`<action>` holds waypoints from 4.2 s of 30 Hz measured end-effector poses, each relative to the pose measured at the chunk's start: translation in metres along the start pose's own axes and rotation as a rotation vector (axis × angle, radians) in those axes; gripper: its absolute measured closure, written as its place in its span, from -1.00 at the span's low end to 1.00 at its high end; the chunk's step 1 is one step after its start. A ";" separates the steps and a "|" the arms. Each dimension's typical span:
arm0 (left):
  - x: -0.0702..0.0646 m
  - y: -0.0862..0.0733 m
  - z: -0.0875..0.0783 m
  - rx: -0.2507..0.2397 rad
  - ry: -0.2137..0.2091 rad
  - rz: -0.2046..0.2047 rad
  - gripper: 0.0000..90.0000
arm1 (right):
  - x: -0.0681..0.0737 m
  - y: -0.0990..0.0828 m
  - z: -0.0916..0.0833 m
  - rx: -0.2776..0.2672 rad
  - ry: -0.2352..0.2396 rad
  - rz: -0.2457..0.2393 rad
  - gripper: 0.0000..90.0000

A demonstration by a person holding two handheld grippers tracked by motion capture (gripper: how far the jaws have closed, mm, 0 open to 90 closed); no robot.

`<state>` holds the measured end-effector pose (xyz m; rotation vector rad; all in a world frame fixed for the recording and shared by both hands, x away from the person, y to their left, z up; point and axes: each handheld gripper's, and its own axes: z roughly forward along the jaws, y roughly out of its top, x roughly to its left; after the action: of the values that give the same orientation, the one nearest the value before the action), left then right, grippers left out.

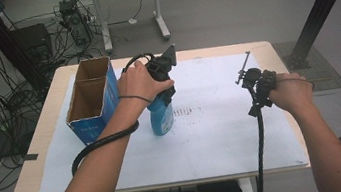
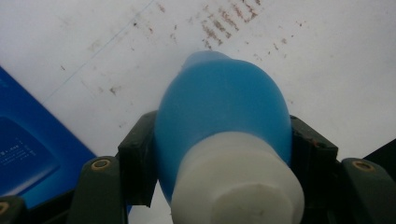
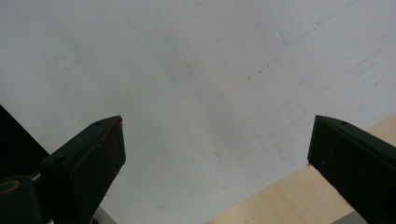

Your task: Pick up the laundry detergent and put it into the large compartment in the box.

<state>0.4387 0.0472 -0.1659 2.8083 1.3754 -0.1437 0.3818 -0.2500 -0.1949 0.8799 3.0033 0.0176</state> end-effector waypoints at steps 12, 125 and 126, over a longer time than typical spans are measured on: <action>0.000 0.000 0.000 0.001 -0.001 0.002 -0.17 | 0.002 0.003 0.000 0.002 -0.001 -0.002 -0.91; 0.081 -0.110 -0.208 -0.151 0.042 -0.389 -0.16 | 0.019 0.014 -0.006 -0.018 -0.039 -0.050 -0.91; 0.084 -0.113 -0.209 -0.155 0.047 -0.400 -0.16 | 0.018 0.014 -0.005 -0.015 -0.038 -0.054 -0.91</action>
<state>0.4171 0.1931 0.0380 2.3981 1.8545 0.0263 0.3736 -0.2285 -0.1895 0.7877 2.9864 0.0225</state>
